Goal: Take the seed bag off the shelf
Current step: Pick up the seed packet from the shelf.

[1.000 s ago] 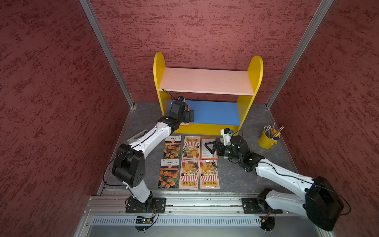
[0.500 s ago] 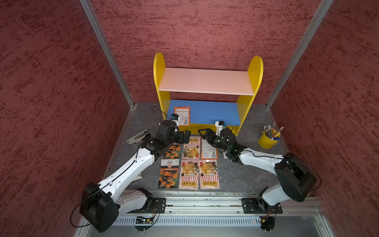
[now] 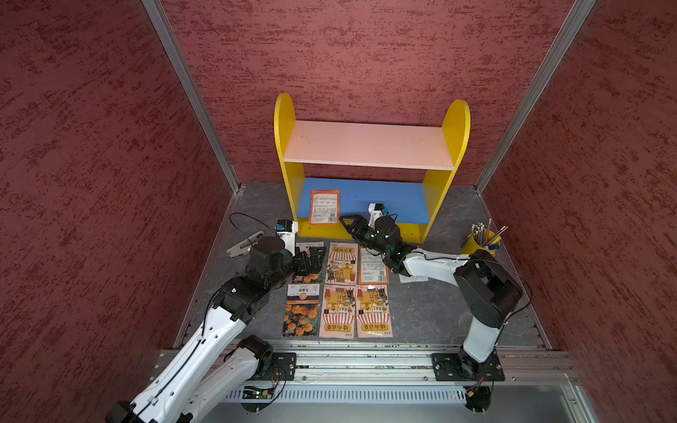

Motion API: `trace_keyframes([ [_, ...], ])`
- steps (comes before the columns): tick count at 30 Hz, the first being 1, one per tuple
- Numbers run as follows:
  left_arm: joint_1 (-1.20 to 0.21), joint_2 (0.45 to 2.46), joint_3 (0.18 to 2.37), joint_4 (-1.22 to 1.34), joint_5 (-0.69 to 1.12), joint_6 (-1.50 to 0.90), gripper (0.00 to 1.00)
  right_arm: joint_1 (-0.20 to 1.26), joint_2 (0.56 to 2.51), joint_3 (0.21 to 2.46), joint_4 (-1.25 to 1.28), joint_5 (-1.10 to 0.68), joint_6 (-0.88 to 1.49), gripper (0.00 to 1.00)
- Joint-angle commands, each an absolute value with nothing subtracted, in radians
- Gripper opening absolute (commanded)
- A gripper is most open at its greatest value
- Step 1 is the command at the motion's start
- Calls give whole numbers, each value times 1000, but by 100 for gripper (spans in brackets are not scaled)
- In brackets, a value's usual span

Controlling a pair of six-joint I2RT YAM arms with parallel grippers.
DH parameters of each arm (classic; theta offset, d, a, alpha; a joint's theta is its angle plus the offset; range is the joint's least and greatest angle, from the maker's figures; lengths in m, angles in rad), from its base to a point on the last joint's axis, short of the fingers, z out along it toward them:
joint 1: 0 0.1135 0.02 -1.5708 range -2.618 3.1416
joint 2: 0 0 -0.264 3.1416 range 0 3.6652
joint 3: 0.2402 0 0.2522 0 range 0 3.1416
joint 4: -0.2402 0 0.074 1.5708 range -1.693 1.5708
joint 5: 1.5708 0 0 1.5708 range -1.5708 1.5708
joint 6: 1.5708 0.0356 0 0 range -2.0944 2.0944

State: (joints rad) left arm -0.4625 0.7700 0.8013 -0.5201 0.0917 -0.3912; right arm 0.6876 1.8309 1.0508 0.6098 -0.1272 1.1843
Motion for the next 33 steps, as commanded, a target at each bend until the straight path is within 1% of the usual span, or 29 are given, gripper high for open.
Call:
trace_keyframes([
  [1, -441, 750, 793, -514, 167, -437, 100, 695, 1864, 1098, 628, -130, 1192, 65],
  [21, -388, 730, 789, -528, 224, -457, 100, 698, 1990, 1212, 622, -143, 1225, 63],
  [27, -374, 729, 778, -519, 236, -463, 100, 699, 2033, 1246, 642, -162, 1254, 57],
  [33, -368, 727, 767, -510, 242, -468, 100, 704, 2051, 1268, 647, -170, 1258, 47],
])
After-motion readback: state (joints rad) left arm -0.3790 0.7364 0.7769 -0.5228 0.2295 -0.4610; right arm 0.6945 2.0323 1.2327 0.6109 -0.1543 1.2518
